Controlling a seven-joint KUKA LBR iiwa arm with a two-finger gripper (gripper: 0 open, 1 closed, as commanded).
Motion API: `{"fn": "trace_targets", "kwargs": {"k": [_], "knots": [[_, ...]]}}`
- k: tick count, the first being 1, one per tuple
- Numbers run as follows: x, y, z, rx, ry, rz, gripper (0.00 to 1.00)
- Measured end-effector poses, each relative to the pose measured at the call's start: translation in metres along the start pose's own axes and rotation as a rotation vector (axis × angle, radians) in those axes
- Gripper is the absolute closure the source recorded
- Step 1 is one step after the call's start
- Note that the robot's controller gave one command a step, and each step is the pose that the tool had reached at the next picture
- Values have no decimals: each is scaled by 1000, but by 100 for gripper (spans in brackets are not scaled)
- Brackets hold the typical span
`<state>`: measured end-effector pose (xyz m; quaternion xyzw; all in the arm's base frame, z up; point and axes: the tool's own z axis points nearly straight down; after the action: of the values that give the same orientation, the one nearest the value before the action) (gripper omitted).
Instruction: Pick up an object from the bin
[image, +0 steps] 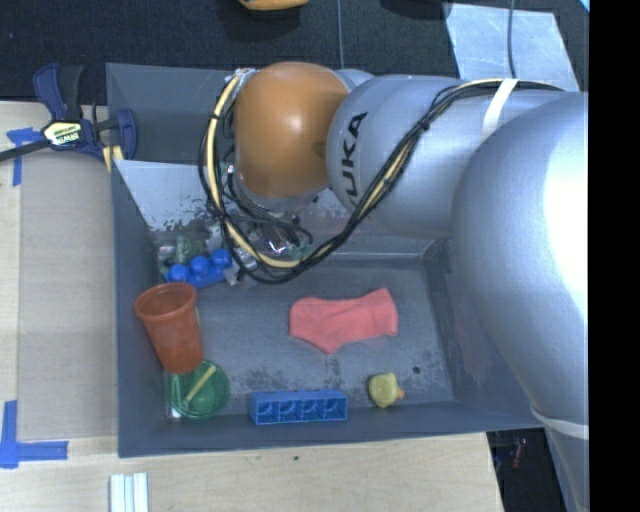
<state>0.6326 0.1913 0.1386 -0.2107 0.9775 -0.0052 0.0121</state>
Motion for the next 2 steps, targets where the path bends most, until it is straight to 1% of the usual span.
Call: {"fn": "trace_targets", "kwargs": {"k": [1, 2], "knots": [[0, 0, 5, 0, 5, -42, 100], [-1, -1, -23, 0, -5, -4, 100]]}}
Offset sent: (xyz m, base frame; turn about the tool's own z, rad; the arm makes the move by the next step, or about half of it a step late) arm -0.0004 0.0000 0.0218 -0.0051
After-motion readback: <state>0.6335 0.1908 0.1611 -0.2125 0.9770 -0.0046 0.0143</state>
